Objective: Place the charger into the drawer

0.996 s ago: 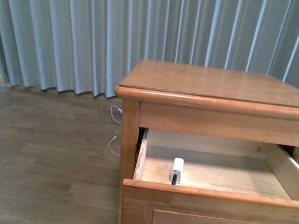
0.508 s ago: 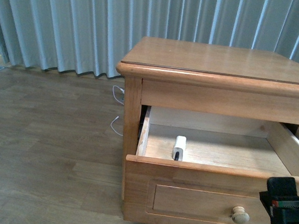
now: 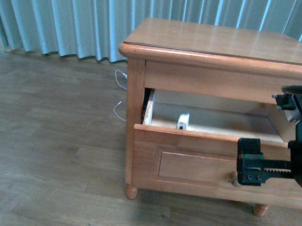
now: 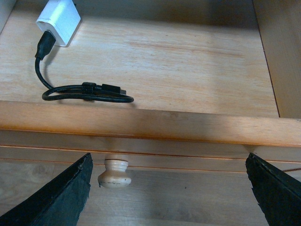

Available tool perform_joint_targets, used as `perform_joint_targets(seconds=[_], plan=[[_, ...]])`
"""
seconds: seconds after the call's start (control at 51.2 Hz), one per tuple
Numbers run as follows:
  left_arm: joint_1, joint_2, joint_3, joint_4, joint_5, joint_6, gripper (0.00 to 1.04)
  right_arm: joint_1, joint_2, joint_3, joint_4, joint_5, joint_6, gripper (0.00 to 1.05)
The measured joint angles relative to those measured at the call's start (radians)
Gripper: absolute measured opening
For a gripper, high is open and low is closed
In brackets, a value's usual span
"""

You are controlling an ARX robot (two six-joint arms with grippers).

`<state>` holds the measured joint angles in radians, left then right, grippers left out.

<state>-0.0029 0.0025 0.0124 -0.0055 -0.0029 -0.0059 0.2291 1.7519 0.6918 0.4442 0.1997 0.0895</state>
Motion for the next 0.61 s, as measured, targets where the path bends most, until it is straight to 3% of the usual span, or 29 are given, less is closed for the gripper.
perform_joint_targets(seconds=[0.606], plan=[[0.0,0.0,0.0,0.0,0.0,0.0,0.99,-0.047,0.276,0.338,0.01,0.088,0.073,0.97]])
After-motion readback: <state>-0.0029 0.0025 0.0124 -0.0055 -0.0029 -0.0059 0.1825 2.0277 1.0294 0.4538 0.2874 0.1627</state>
